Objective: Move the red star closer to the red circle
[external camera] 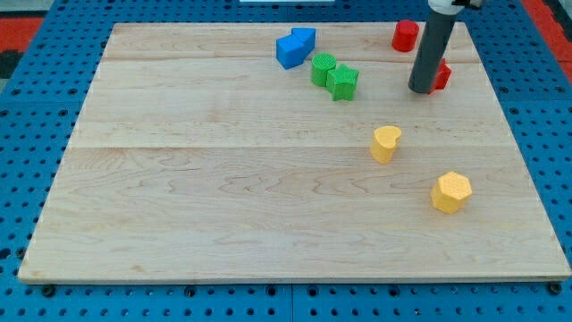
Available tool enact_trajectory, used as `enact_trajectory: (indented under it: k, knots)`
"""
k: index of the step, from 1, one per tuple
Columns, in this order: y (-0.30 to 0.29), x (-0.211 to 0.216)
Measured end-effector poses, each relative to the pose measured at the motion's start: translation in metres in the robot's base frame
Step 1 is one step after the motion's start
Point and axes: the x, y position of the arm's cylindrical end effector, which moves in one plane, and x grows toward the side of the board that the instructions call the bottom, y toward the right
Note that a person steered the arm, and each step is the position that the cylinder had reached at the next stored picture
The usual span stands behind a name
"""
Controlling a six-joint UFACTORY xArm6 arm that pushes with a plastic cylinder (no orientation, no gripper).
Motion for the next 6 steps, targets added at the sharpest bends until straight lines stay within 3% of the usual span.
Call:
enact_trajectory:
  k: [2,3,6]
  knots:
    - [0.065,0.014]
    - [0.068,0.009]
    - [-0.029,-0.044]
